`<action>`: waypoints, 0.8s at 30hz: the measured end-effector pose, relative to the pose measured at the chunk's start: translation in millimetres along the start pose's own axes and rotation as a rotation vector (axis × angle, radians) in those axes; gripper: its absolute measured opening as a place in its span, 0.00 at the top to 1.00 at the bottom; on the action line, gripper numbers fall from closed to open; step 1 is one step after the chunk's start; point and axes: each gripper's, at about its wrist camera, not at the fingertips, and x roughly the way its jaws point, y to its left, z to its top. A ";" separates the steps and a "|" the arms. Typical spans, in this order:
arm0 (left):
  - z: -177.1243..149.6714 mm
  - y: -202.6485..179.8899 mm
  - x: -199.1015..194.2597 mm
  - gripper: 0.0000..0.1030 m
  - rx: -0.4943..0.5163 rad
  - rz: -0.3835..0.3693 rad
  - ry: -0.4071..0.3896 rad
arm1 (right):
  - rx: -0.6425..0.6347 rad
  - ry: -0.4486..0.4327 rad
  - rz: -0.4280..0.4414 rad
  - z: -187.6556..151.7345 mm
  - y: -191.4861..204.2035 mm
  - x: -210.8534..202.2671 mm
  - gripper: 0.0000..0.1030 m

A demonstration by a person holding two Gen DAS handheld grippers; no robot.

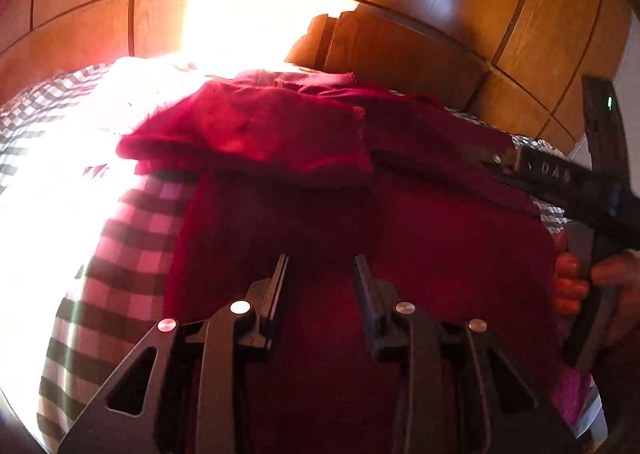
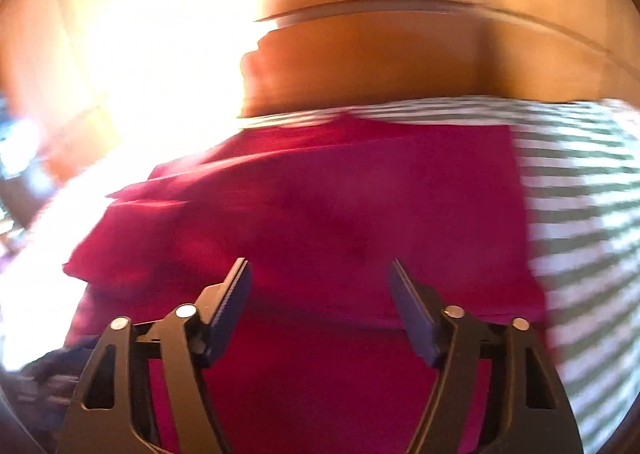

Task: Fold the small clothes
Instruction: 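Grasp the folded side edge with the right gripper and fold it toward the middle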

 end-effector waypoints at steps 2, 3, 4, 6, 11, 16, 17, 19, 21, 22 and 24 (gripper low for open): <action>-3.8 4.7 1.5 0.69 -0.014 -0.007 0.000 | -0.027 0.057 0.098 2.0 29.3 15.9 0.41; -4.7 7.4 2.4 0.69 -0.022 -0.014 -0.001 | -0.027 0.104 0.151 3.1 44.3 29.4 0.42; -10.1 10.0 4.9 0.69 -0.028 -0.021 -0.001 | -0.021 0.140 0.175 3.6 53.2 40.6 0.46; -13.1 14.3 7.3 0.69 -0.044 -0.035 -0.007 | -0.010 0.198 0.182 6.2 67.1 65.2 0.49; -17.1 22.1 6.4 0.67 -0.051 -0.058 -0.014 | -0.050 0.155 0.106 20.4 90.1 64.5 0.96; -22.1 29.6 4.1 0.66 -0.054 -0.069 -0.018 | -0.164 -0.081 0.041 52.5 91.0 -13.5 0.96; -22.1 29.3 4.4 0.65 -0.052 -0.067 -0.018 | -0.165 -0.119 0.025 58.7 83.8 -28.3 0.96; -21.0 27.3 6.4 0.65 -0.050 -0.064 -0.018 | -0.154 -0.186 -0.026 70.9 62.7 -54.7 0.96; -21.0 27.9 5.9 0.65 -0.048 -0.061 -0.017 | -0.123 -0.220 -0.095 77.5 35.2 -69.7 0.96; -20.7 27.5 5.2 0.65 -0.046 -0.059 -0.017 | -0.094 -0.220 -0.125 78.1 18.5 -72.9 0.96; -20.7 27.4 5.0 0.65 -0.042 -0.053 -0.014 | -0.043 -0.203 -0.188 73.1 -12.9 -71.5 0.96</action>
